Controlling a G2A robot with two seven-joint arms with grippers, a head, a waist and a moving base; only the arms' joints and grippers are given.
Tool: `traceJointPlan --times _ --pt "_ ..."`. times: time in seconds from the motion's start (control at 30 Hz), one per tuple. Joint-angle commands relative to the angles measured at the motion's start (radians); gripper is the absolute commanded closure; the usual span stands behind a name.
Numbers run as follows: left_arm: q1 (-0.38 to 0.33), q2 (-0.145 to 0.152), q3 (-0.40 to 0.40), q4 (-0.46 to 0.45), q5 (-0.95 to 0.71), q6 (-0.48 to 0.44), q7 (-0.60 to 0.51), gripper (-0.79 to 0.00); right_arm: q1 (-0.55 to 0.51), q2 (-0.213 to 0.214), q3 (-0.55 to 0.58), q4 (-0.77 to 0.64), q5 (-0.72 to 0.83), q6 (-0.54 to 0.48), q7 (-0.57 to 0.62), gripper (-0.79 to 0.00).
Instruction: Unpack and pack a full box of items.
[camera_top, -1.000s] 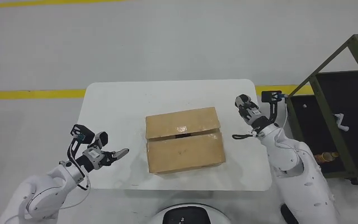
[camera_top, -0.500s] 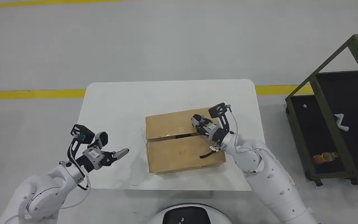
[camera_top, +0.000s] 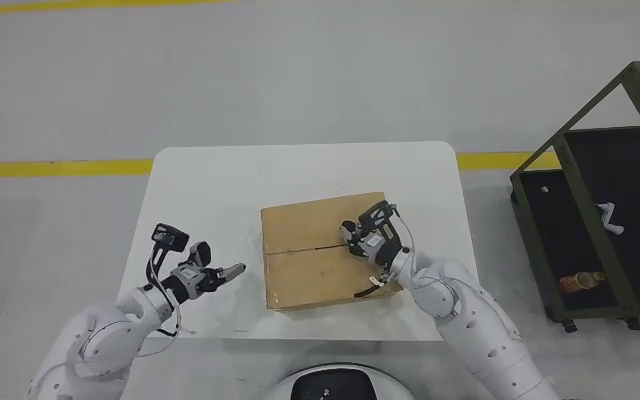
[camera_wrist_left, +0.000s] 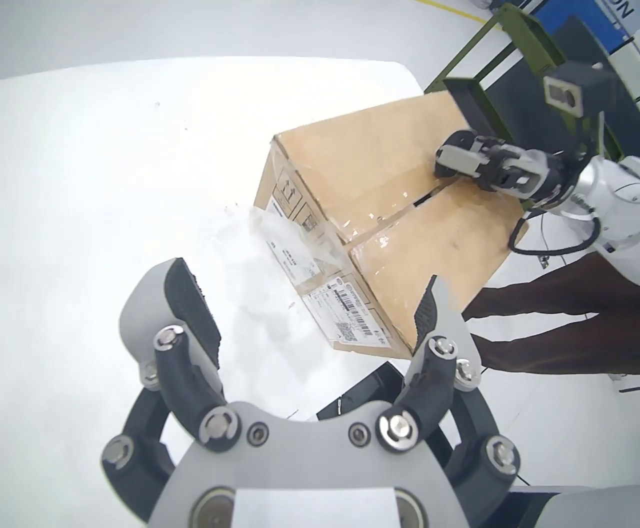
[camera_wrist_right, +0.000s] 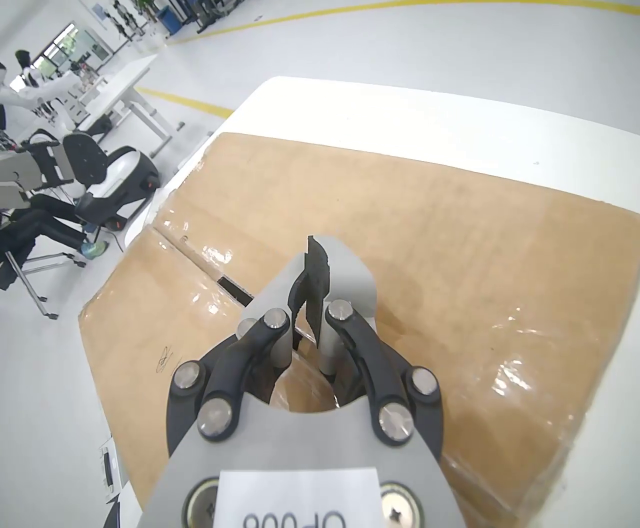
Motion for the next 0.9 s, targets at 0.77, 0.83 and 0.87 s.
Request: traceJointPlan --times 0.77,0.83,0.87 --pt "-0.111 -0.038 0.125 0.169 -0.443 0.3 -0.093 -0.785 -0.009 -0.002 0.04 -0.012 0.027 -0.003 0.025 0.0" --pt "-0.127 -0.046 0.141 0.208 -0.501 0.336 -0.083 -0.785 -0.008 -0.003 0.04 -0.01 0.028 -0.005 0.025 0.0" --pt "-0.135 -0.049 0.151 0.231 -0.517 0.355 -0.08 -0.785 -0.008 -0.003 0.04 -0.009 0.029 -0.007 0.025 0.0"
